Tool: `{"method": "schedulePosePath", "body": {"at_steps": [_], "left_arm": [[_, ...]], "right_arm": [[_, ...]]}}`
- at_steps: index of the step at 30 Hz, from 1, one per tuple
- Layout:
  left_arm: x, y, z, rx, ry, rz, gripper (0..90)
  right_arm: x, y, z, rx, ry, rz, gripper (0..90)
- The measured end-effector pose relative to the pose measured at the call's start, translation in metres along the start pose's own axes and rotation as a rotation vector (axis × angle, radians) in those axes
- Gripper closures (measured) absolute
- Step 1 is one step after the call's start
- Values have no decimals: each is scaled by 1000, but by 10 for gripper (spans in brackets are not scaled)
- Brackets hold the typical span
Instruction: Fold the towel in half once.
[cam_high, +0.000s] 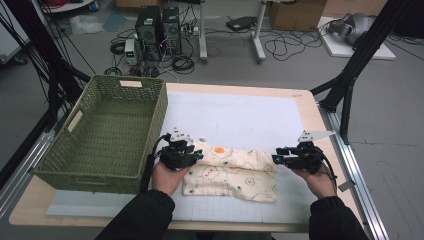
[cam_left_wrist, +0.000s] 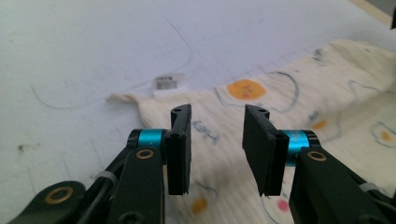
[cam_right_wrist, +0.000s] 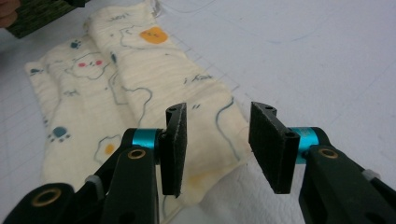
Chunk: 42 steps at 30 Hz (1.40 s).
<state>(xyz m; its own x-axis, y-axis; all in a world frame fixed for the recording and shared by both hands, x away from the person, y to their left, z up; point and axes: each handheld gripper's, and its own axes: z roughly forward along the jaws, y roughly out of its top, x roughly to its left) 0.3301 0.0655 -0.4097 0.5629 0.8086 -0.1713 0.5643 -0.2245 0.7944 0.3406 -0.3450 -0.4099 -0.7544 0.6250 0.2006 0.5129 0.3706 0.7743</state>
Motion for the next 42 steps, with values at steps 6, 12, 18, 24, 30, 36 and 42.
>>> {"method": "schedulePosePath", "body": {"at_steps": [6,12,18,24,30,36,42], "left_arm": [[10,1,24,11,52,-49,644],[18,-6,43,76,80,-47,771],[19,-4,38,55,94,-38,894],[17,1,26,-18,84,-43,895],[13,3,17,-71,77,-26,895],[5,0,-3,-115,67,17,895],[-5,-18,-16,-108,24,12,893]], "right_arm": [[-10,0,28,70,13,29,557],[-11,-4,45,110,39,20,720],[-8,-2,41,95,46,-21,871],[-5,1,29,54,48,-20,888],[1,4,16,-1,62,-34,890],[16,4,-1,-52,94,-68,890],[34,-7,-13,-42,137,-108,889]]}}
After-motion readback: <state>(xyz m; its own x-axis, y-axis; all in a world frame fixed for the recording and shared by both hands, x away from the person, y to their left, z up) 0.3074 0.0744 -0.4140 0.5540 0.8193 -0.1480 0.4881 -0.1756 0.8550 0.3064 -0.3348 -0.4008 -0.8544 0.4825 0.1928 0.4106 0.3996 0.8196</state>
